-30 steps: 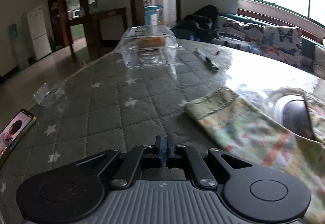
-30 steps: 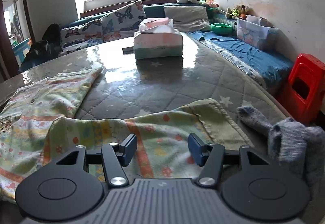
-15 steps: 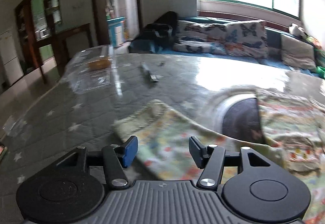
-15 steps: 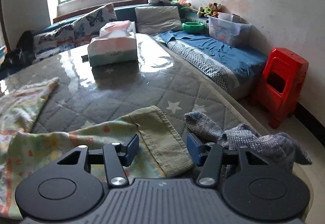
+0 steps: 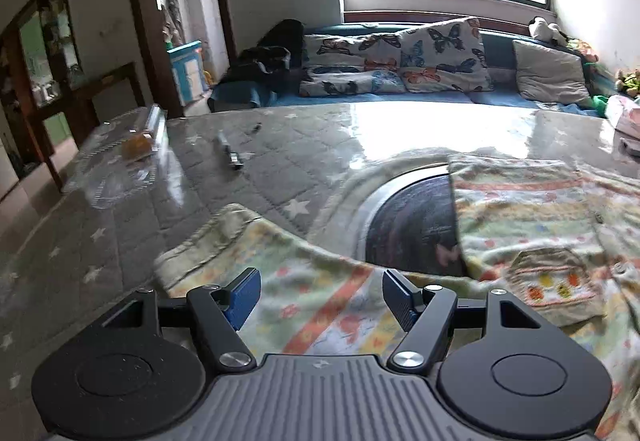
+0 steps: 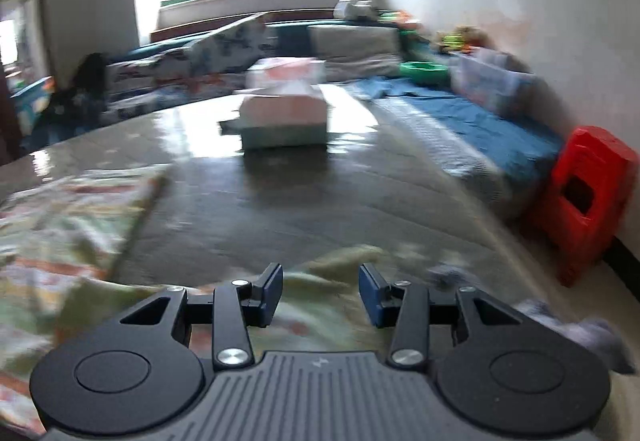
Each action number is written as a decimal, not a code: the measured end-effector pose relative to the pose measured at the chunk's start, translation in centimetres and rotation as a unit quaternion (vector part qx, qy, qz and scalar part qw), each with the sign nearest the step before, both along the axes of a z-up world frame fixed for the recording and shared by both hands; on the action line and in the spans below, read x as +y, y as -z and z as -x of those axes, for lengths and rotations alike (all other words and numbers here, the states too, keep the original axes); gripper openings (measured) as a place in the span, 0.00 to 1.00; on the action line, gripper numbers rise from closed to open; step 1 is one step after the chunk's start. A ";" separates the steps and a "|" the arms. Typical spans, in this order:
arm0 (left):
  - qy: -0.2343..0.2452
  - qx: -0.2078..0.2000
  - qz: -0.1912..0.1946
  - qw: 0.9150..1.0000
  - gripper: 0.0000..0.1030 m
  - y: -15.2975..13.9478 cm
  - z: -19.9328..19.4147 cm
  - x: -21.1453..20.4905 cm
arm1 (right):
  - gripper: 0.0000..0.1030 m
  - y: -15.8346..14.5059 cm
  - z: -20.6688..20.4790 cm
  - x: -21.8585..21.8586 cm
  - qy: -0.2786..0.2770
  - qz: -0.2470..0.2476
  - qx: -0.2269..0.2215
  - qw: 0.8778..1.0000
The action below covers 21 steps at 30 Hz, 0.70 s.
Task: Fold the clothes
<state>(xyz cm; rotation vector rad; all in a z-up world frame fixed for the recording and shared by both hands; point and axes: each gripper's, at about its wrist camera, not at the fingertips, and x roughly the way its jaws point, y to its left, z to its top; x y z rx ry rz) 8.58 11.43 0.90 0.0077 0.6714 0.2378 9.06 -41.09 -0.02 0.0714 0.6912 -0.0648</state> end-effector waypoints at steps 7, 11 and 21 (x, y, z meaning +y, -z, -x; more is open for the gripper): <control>0.087 -0.004 0.014 0.996 0.68 0.5 -1.1 -3.5 | 0.41 -0.2 -4.1 6.0 -0.102 -0.028 0.010 0.994; 0.132 0.002 0.011 0.991 0.66 1.2 -1.8 -5.4 | 0.41 0.0 -7.1 9.1 -0.139 -0.032 0.020 0.990; 0.153 0.010 -0.005 0.988 0.58 2.6 -2.7 -6.1 | 0.34 1.6 -11.8 11.6 -0.146 -0.019 0.040 0.988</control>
